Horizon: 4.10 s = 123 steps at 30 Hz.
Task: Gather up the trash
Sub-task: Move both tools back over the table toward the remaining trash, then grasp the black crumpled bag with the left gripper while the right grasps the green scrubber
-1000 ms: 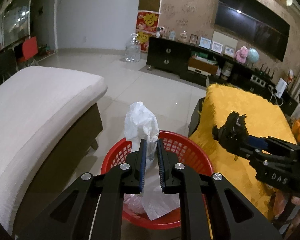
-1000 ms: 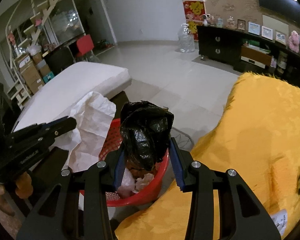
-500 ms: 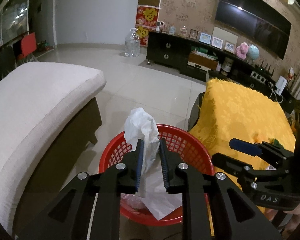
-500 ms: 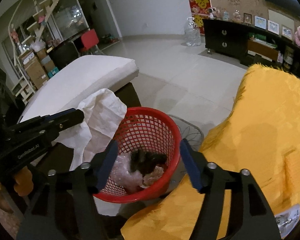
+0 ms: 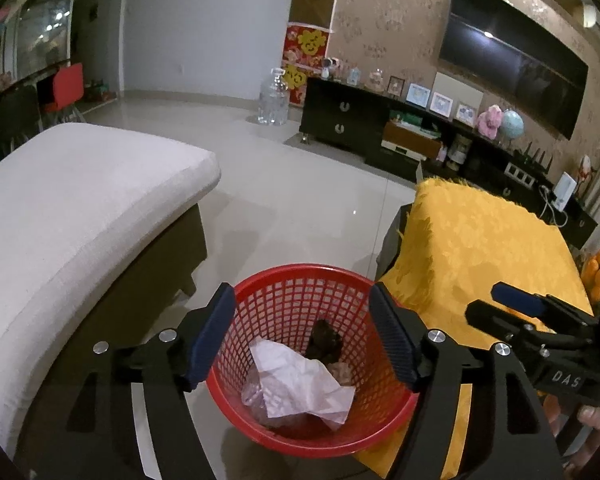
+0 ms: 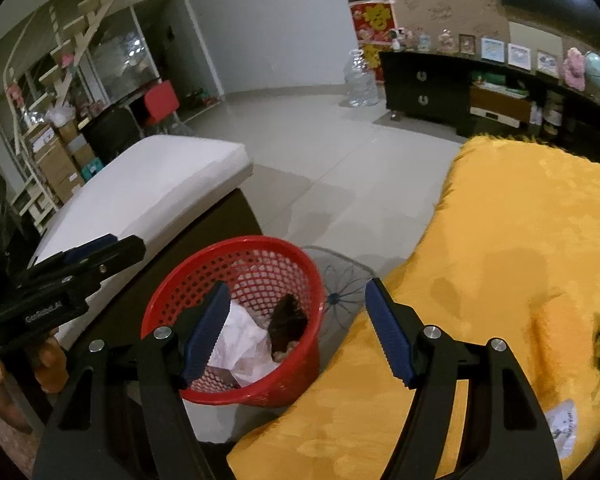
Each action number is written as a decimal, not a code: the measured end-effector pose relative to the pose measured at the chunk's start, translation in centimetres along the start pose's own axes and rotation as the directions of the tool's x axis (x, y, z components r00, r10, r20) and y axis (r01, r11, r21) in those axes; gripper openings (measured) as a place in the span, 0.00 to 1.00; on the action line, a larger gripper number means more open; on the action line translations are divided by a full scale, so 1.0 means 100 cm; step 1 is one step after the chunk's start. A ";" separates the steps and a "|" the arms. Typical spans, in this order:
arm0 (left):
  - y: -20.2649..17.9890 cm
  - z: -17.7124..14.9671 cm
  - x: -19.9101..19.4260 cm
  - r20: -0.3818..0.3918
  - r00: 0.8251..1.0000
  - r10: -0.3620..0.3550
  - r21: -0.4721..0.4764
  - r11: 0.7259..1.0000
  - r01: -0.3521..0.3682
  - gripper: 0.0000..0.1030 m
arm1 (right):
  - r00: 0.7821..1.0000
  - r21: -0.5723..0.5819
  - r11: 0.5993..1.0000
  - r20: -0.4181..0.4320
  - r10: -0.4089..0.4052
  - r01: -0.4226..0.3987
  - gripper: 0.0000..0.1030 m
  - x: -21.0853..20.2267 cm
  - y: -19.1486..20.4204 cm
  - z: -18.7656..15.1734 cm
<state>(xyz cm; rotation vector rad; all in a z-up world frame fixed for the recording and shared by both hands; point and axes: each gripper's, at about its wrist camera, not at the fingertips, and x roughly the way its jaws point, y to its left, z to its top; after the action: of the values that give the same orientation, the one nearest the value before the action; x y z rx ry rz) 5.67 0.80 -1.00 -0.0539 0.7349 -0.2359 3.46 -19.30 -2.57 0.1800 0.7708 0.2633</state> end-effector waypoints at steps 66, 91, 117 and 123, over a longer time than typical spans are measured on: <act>-0.244 -0.088 -0.017 -0.173 0.882 -0.438 0.459 0.757 0.465 0.79 | 0.844 0.422 0.784 0.078 -0.531 0.455 0.71 -0.202 -0.192 -0.102; -0.315 -0.164 0.020 -0.363 0.852 -0.377 0.625 0.580 0.523 0.50 | 0.846 0.477 0.763 0.071 -0.528 0.436 0.71 -0.216 -0.211 -0.117; -0.214 -0.041 -0.011 -0.059 0.899 -0.433 0.328 0.843 0.427 0.44 | 0.861 0.461 0.773 0.038 -0.508 0.436 0.71 -0.186 -0.215 -0.103; -0.200 -0.029 -0.015 0.000 0.922 -0.387 0.291 0.882 0.370 0.44 | 0.874 0.445 0.783 0.000 -0.486 0.435 0.71 -0.160 -0.226 -0.092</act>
<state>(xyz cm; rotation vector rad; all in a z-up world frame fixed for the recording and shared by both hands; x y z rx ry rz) -1.21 -18.18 0.45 0.0728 0.6212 -0.7128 -10.20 -45.01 -4.23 0.4162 0.7258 -0.3953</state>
